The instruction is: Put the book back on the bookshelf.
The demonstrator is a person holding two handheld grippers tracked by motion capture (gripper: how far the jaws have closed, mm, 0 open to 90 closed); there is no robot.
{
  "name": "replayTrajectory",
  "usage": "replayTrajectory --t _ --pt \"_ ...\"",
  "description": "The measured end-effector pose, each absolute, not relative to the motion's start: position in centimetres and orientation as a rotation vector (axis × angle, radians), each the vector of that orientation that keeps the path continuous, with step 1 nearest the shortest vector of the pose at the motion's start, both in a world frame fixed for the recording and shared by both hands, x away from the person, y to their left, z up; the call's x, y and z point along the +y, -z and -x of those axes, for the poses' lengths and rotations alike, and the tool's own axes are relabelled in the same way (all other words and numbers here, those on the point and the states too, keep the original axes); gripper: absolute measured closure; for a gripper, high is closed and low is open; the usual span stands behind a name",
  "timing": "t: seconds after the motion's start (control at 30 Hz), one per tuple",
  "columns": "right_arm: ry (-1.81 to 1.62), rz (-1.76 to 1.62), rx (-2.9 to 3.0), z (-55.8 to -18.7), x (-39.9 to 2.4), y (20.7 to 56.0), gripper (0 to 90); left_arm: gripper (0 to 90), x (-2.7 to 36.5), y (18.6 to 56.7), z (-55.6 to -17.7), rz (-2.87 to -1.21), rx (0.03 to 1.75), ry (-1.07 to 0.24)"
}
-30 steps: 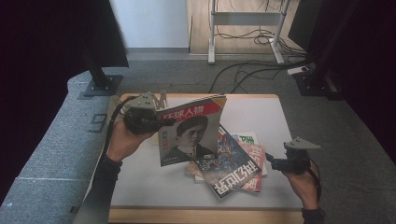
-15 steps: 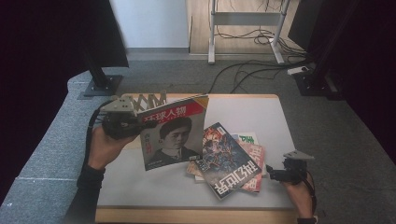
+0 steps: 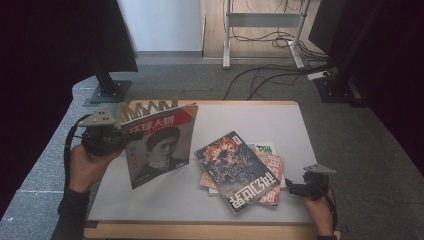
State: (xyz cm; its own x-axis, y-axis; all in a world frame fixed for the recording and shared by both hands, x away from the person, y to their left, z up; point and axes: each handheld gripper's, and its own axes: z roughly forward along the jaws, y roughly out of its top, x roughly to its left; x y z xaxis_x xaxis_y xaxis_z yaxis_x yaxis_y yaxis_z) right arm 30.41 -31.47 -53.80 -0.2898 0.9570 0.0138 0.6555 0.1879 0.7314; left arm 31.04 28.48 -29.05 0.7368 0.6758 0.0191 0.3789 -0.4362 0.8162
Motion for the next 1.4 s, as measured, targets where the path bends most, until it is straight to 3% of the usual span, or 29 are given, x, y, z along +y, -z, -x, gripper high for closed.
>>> replayTrajectory --t 0.33,0.63,1.4 --pt "-0.890 -1.507 2.020 -30.4 -31.5 53.8 2.5 86.8 34.1 29.1 -29.4 -1.994 0.978 -0.516" --pt "-0.890 -1.508 2.020 -30.4 -31.5 53.8 2.5 86.8 36.8 28.9 -29.3 -1.950 1.083 -0.577" --pt "-0.891 -1.507 2.020 -30.4 -31.5 53.8 2.5 86.7 35.8 30.3 -35.2 -1.852 1.144 -0.628"
